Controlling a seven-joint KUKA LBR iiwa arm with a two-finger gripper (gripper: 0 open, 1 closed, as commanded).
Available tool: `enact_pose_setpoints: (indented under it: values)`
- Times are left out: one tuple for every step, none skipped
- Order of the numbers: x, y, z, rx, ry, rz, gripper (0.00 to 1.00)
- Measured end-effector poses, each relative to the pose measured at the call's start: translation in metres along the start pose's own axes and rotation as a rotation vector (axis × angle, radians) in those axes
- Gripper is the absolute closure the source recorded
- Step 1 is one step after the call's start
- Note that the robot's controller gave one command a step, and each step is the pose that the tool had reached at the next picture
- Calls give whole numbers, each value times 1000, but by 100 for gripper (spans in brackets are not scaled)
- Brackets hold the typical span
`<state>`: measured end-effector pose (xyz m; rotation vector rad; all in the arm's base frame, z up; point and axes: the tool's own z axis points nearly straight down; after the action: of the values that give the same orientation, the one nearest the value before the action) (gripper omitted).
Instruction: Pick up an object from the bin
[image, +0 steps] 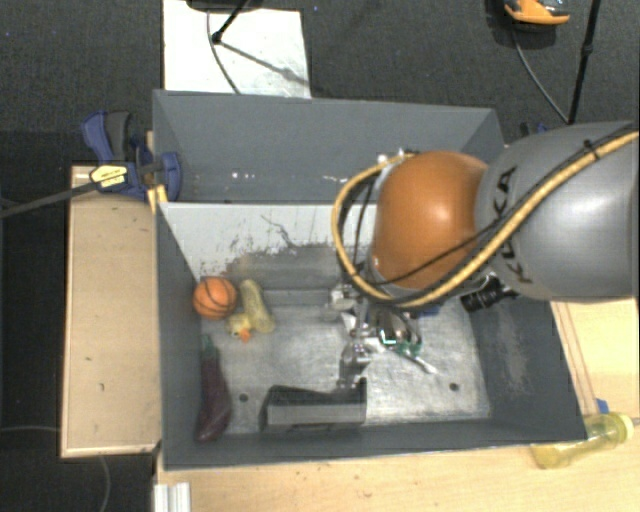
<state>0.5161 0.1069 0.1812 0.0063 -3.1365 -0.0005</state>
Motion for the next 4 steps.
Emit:
enact_pose_setpoints:
  values:
    - [14,14,42,-1,-11,-85,0]
    - [19,18,56,0,-10,-112,0]
    - [29,23,72,-1,-8,-275,0]
    - [34,22,74,1,-7,-208,0]
